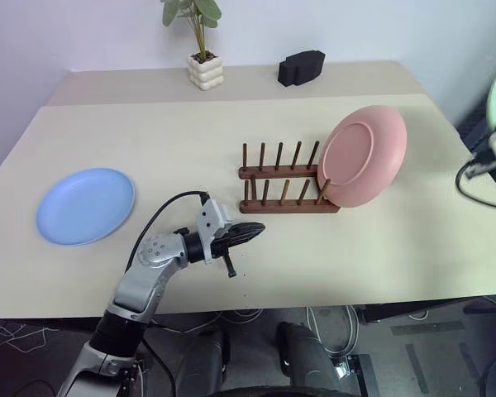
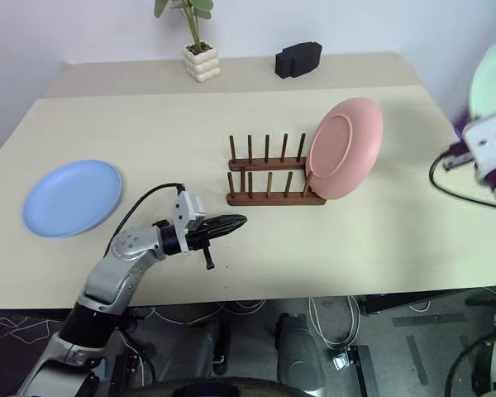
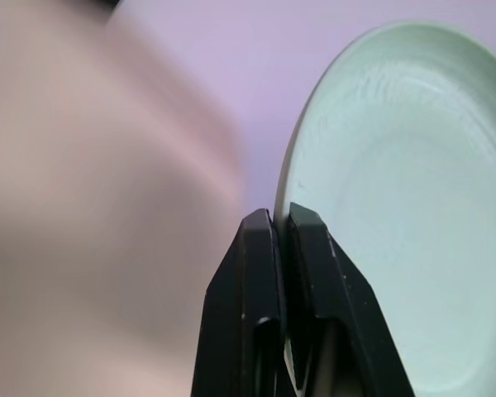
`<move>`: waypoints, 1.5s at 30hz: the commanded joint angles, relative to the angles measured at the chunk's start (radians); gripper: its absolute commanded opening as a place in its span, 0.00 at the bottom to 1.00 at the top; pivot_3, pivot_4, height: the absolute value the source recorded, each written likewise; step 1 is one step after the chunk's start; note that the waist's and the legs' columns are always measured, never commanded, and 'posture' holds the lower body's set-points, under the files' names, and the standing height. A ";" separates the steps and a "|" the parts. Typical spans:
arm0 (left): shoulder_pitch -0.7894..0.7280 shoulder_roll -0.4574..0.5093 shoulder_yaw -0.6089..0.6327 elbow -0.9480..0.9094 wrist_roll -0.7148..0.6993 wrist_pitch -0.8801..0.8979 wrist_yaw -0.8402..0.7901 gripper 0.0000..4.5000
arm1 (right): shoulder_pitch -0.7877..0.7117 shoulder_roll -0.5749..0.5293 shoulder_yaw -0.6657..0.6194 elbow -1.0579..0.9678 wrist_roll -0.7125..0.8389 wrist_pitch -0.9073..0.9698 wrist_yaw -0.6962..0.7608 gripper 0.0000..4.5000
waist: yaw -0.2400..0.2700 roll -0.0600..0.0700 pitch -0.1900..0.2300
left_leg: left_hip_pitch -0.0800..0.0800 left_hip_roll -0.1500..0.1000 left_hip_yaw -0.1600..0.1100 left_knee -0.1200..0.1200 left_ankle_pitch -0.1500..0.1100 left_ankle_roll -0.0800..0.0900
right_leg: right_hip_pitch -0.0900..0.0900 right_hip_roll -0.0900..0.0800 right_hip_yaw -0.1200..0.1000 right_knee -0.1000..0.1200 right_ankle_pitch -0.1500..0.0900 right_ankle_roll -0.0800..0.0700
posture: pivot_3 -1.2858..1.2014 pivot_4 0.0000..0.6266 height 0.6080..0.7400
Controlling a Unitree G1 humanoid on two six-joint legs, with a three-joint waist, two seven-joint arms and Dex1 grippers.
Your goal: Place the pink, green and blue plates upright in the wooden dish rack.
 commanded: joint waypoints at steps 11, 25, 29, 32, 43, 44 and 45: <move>0.011 0.028 0.061 -0.043 -0.024 0.002 0.022 0.00 | -0.336 0.177 0.090 -0.672 0.837 0.501 0.238 0.01 | 0.012 -0.003 0.001 | -0.002 0.004 -0.002 0.000 -0.002 0.003 | -0.001 0.000 0.000 -0.001 0.000 0.000 | 0.52 0.24 1.00; 0.062 0.046 0.084 -0.079 -0.032 0.004 0.042 0.00 | -0.167 0.497 0.075 -0.633 1.500 0.689 -0.246 0.01 | 0.008 -0.004 0.001 | -0.003 0.003 -0.003 0.001 -0.002 0.003 | -0.003 -0.002 0.001 -0.001 0.000 0.000 | 0.52 0.24 1.00; 0.052 0.046 0.082 -0.066 -0.035 -0.004 0.027 0.00 | -0.144 0.513 0.066 -0.612 1.612 0.694 -0.352 0.01 | 0.007 -0.004 0.001 | -0.004 0.003 -0.002 0.001 -0.002 0.003 | -0.003 -0.002 0.001 -0.001 0.000 0.000 | 0.52 0.24 1.00; 0.044 0.044 0.083 -0.058 -0.034 -0.011 0.021 0.00 | -0.138 0.508 0.062 -0.602 1.639 0.693 -0.378 0.01 | 0.007 -0.004 0.001 | -0.004 0.004 -0.002 0.001 -0.002 0.003 | -0.003 -0.001 0.001 -0.001 0.000 0.000 | 0.52 0.24 1.00; 0.024 0.037 0.077 -0.068 -0.031 -0.001 0.029 0.00 | -0.114 0.508 0.080 -0.575 1.643 0.699 -0.410 0.01 | 0.006 -0.004 0.001 | -0.004 0.004 -0.001 0.001 -0.002 0.003 | -0.003 0.000 0.001 -0.001 0.000 0.000 | 0.52 0.24 1.00; 0.023 0.037 0.076 -0.071 -0.032 0.003 0.031 0.00 | -0.112 0.508 0.080 -0.568 1.644 0.701 -0.413 0.01 | 0.006 -0.004 0.001 | -0.004 0.004 -0.001 0.001 -0.002 0.003 | -0.003 0.000 0.001 -0.001 0.000 0.000 | 0.52 0.24 1.00; 0.022 0.037 0.077 -0.073 -0.033 0.005 0.032 0.00 | -0.109 0.510 0.081 -0.562 1.648 0.703 -0.416 0.01 | 0.006 -0.004 0.001 | -0.004 0.004 -0.001 0.001 -0.002 0.003 | -0.003 0.000 0.001 -0.001 0.000 0.000 | 0.52 0.24 1.00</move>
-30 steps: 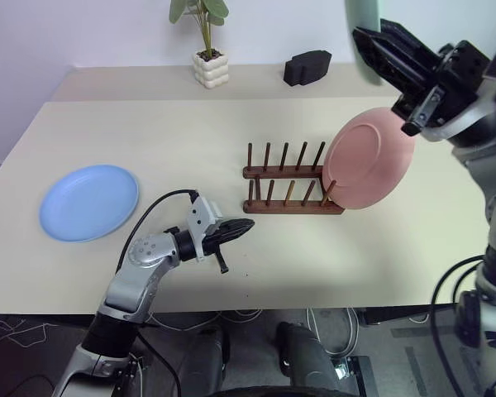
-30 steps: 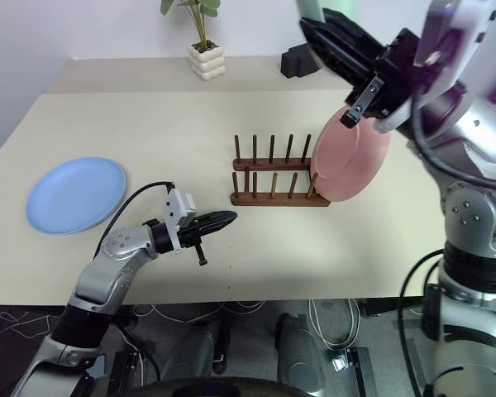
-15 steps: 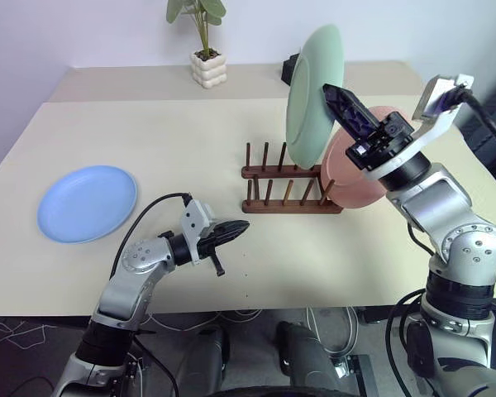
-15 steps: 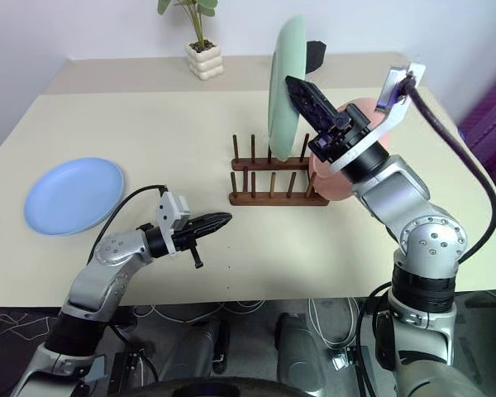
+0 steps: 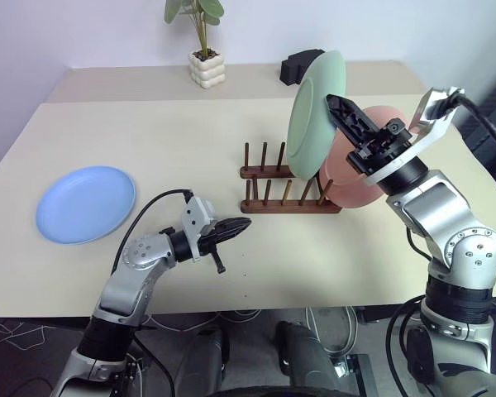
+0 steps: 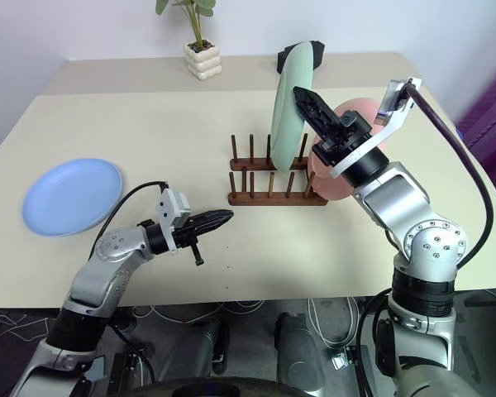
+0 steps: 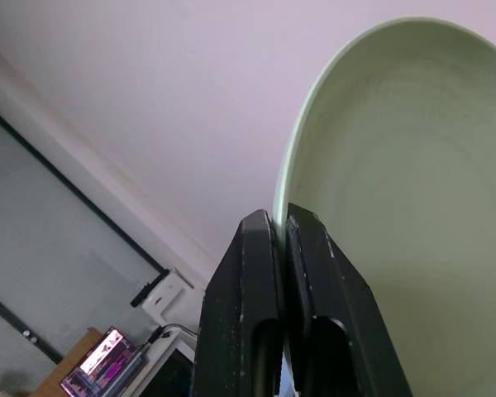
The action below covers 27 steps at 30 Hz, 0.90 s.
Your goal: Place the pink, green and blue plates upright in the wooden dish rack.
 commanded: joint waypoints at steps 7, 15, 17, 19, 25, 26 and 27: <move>-0.018 -0.001 0.009 -0.044 -0.019 0.006 0.009 0.00 | 0.001 0.008 -0.010 0.022 0.021 0.007 -0.005 0.01 | 0.000 0.000 0.000 | 0.000 0.000 0.000 0.000 0.000 0.000 | 0.000 0.000 0.000 0.000 0.000 0.000 | 0.52 0.24 1.00; -0.015 0.001 0.007 -0.050 -0.020 0.010 0.012 0.00 | 0.002 0.010 -0.016 0.027 0.009 0.011 -0.004 0.28 | 0.000 0.000 0.000 | 0.000 0.000 0.000 0.000 0.000 0.000 | 0.000 0.000 0.000 0.000 0.000 0.000 | 0.52 0.24 1.00; -0.014 0.001 0.007 -0.049 -0.019 0.007 0.011 0.00 | 0.002 0.008 -0.017 0.027 0.004 0.010 -0.003 0.52 | 0.000 0.000 0.000 | 0.000 0.000 0.000 0.000 0.000 0.000 | 0.000 0.000 0.000 0.000 0.000 0.000 | 0.52 0.24 1.00; -0.013 0.001 0.007 -0.045 -0.019 0.004 0.010 0.00 | 0.001 0.007 -0.019 0.028 0.000 0.008 -0.003 0.74 | 0.000 0.000 0.000 | 0.000 0.000 0.000 0.000 0.000 0.000 | 0.000 0.000 0.000 0.000 0.000 0.000 | 0.52 0.24 1.00; -0.010 0.001 0.007 -0.040 -0.018 0.002 0.008 0.00 | -0.009 -0.014 -0.023 0.022 -0.038 0.011 0.014 0.85 | 0.000 0.000 0.000 | 0.000 0.000 0.000 0.000 0.000 0.000 | 0.000 0.000 0.000 0.000 0.000 0.000 | 0.52 0.24 1.00; -0.010 0.001 0.007 -0.040 -0.018 0.002 0.008 0.00 | -0.010 -0.015 -0.023 0.022 -0.041 0.011 0.016 0.85 | 0.000 0.000 0.000 | 0.000 0.000 0.000 0.000 0.000 0.000 | 0.000 0.000 0.000 0.000 0.000 0.000 | 0.52 0.24 1.00; -0.009 0.001 0.006 -0.040 -0.018 0.003 0.008 0.00 | -0.014 -0.029 -0.024 0.017 -0.063 0.012 0.024 0.85 | 0.000 0.000 0.000 | 0.000 0.000 0.000 0.000 0.000 0.000 | 0.000 0.000 0.000 0.000 0.000 0.000 | 0.52 0.24 1.00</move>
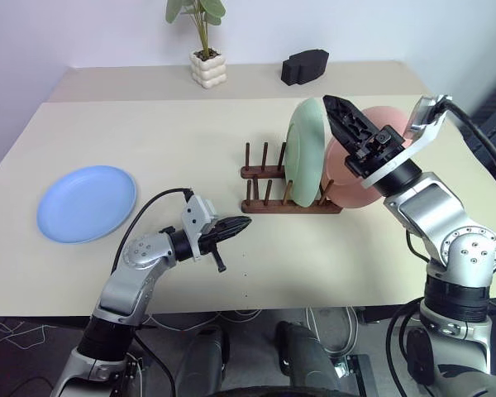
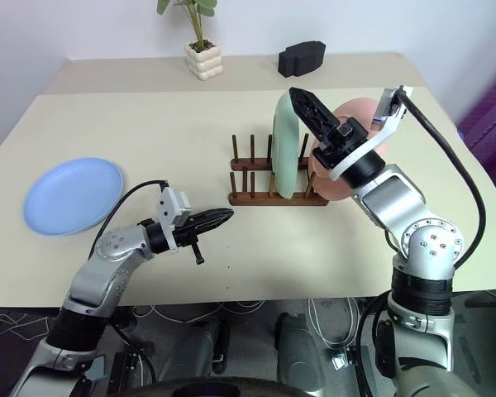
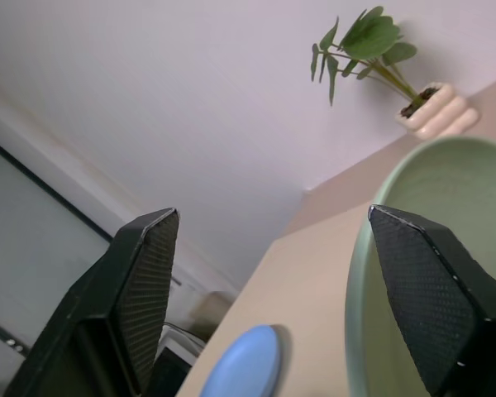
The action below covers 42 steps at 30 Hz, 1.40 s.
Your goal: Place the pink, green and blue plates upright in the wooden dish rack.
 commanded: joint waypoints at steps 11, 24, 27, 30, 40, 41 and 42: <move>-0.020 0.015 0.065 -0.046 -0.071 0.050 0.014 0.00 | -0.115 -0.190 0.017 -0.122 -0.227 0.013 0.205 0.85 | 0.000 0.001 0.000 | -0.001 0.000 0.000 0.000 0.000 0.000 | -0.001 0.000 0.000 0.000 0.000 0.000 | 0.52 0.24 1.00; -0.179 0.160 0.566 0.111 -0.048 0.218 0.562 0.99 | -0.216 -0.240 0.334 -0.120 -0.811 -0.120 0.604 0.87 | -0.001 -0.002 0.002 | -0.001 0.000 0.000 0.000 0.000 0.000 | -0.002 0.003 -0.002 0.000 0.001 0.000 | 0.52 0.24 1.00; -0.214 0.179 0.636 0.168 -0.024 0.280 0.695 0.99 | -0.224 -0.204 0.346 -0.101 -0.853 -0.127 0.639 0.87 | 0.003 -0.004 0.002 | -0.001 -0.002 0.000 0.000 0.000 0.000 | -0.002 0.001 -0.002 0.000 0.002 0.003 | 0.52 0.24 1.00; -0.243 0.197 0.719 0.219 0.016 0.406 0.869 0.99 | -0.232 -0.168 0.355 -0.085 -0.879 -0.125 0.669 0.87 | 0.001 -0.006 0.003 | -0.001 -0.002 -0.001 0.000 0.000 0.000 | -0.002 0.001 -0.001 -0.001 0.003 0.005 | 0.52 0.24 1.00; -0.246 0.170 0.823 0.227 0.007 0.753 1.033 0.99 | -0.233 -0.110 0.347 -0.058 -0.945 -0.118 0.720 0.87 | 0.001 -0.009 0.003 | -0.001 -0.003 -0.002 0.000 0.000 -0.001 | -0.002 0.001 -0.002 0.000 0.005 0.007 | 0.52 0.24 1.00; -0.240 0.164 0.822 0.231 0.004 0.781 1.031 0.99 | -0.230 -0.107 0.347 -0.060 -0.949 -0.116 0.720 0.87 | 0.001 -0.009 0.003 | -0.001 -0.003 -0.002 0.000 0.000 -0.001 | -0.002 0.001 -0.001 0.000 0.005 0.007 | 0.52 0.24 1.00; -0.236 0.161 0.819 0.233 0.004 0.801 1.030 0.99 | -0.227 -0.104 0.346 -0.061 -0.953 -0.114 0.721 0.87 | 0.001 -0.009 0.003 | -0.001 -0.003 -0.002 0.000 0.000 -0.001 | -0.002 0.001 -0.001 0.000 0.005 0.007 | 0.52 0.24 1.00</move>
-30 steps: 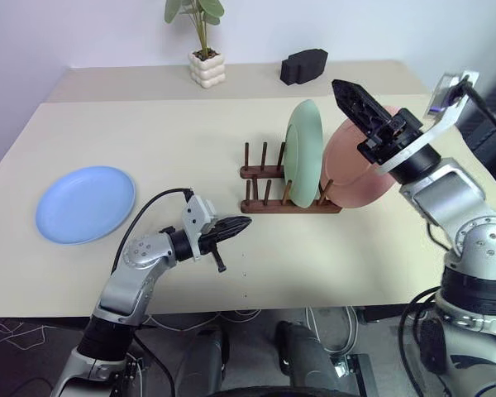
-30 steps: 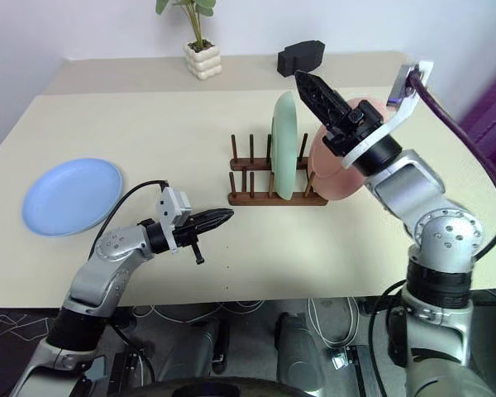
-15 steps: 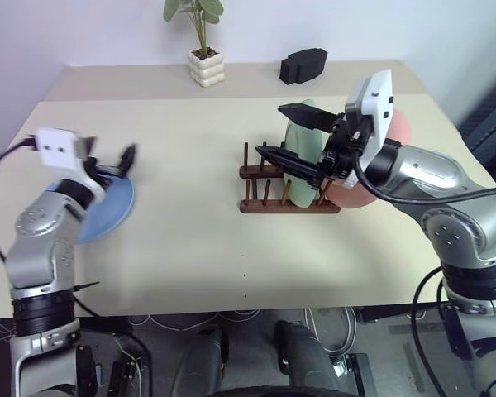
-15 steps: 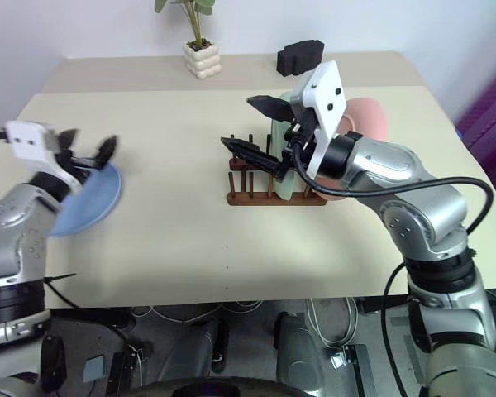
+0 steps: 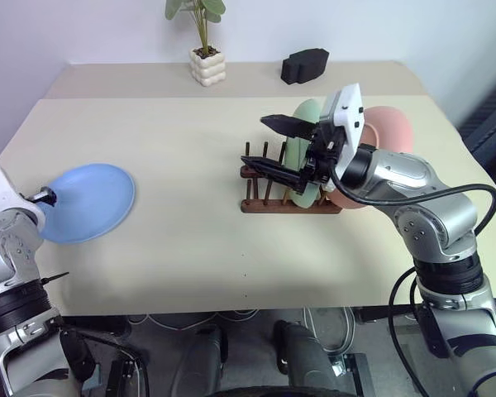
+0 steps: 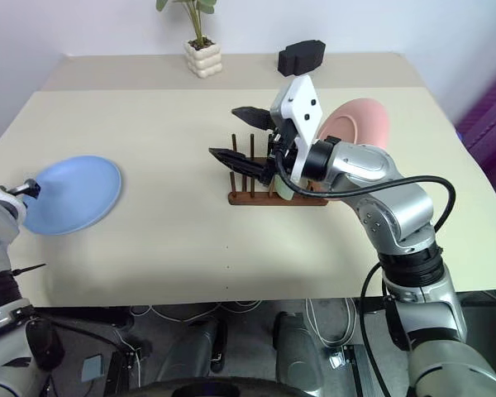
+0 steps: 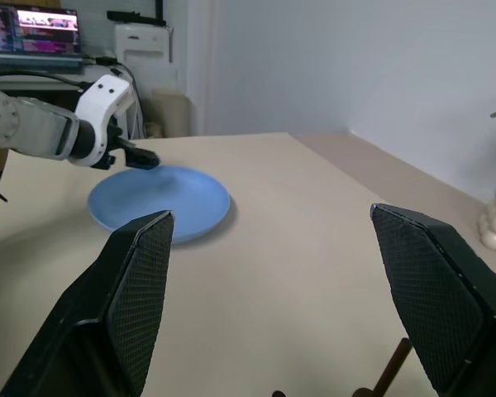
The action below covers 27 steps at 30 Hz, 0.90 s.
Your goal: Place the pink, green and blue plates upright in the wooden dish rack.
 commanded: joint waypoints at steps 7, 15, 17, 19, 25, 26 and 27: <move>-0.018 -0.088 0.117 0.020 -0.045 0.098 0.035 0.88 | -0.001 0.019 -0.034 -0.030 -0.027 0.002 0.004 0.87 | 0.000 0.000 0.000 | 0.000 0.000 0.000 0.000 0.000 0.000 | 0.000 -0.001 0.000 0.000 0.000 0.000 | 0.52 0.24 1.00; -0.031 -0.125 0.108 0.004 -0.044 0.062 0.052 0.01 | 0.009 0.024 -0.039 -0.043 -0.039 0.012 0.002 0.87 | 0.004 0.000 0.000 | 0.001 0.000 0.000 0.000 0.000 -0.001 | 0.000 -0.001 0.000 0.001 0.000 -0.001 | 0.52 0.24 1.00; -0.034 -0.132 0.106 0.001 -0.047 0.049 0.052 0.01 | 0.010 0.025 -0.039 -0.045 -0.040 0.014 0.002 0.87 | 0.003 0.001 -0.001 | 0.001 -0.001 0.000 0.000 0.001 -0.002 | 0.000 -0.001 0.000 0.000 0.001 -0.001 | 0.52 0.24 1.00; -0.052 -0.146 0.088 -0.008 -0.057 -0.004 0.033 0.01 | 0.012 0.024 -0.040 -0.047 -0.043 0.014 0.003 0.87 | 0.003 0.000 -0.001 | 0.001 -0.001 0.000 0.000 0.001 -0.002 | 0.000 -0.001 0.000 0.000 0.001 -0.002 | 0.52 0.24 1.00; -0.139 -0.171 -0.037 -0.102 -0.084 -0.204 -0.092 0.01 | 0.014 0.001 -0.006 -0.042 -0.114 -0.010 0.013 0.87 | 0.017 -0.001 0.000 | 0.000 -0.001 0.000 0.000 0.002 -0.004 | 0.001 -0.001 0.000 -0.001 0.001 -0.002 | 0.52 0.24 1.00; -0.148 -0.168 -0.063 -0.117 -0.075 -0.229 -0.101 0.01 | 0.014 -0.003 0.002 -0.041 -0.135 -0.017 0.016 0.87 | 0.019 -0.002 0.000 | 0.000 -0.001 0.001 0.000 0.002 -0.004 | 0.000 -0.001 0.000 -0.001 0.001 -0.002 | 0.52 0.24 1.00; -0.156 -0.160 -0.096 -0.131 -0.062 -0.256 -0.114 0.01 | 0.014 -0.006 0.011 -0.038 -0.157 -0.028 0.019 0.87 | 0.019 -0.002 0.000 | 0.000 -0.001 0.001 0.000 0.002 -0.004 | 0.000 -0.001 0.000 -0.002 0.001 -0.002 | 0.52 0.24 1.00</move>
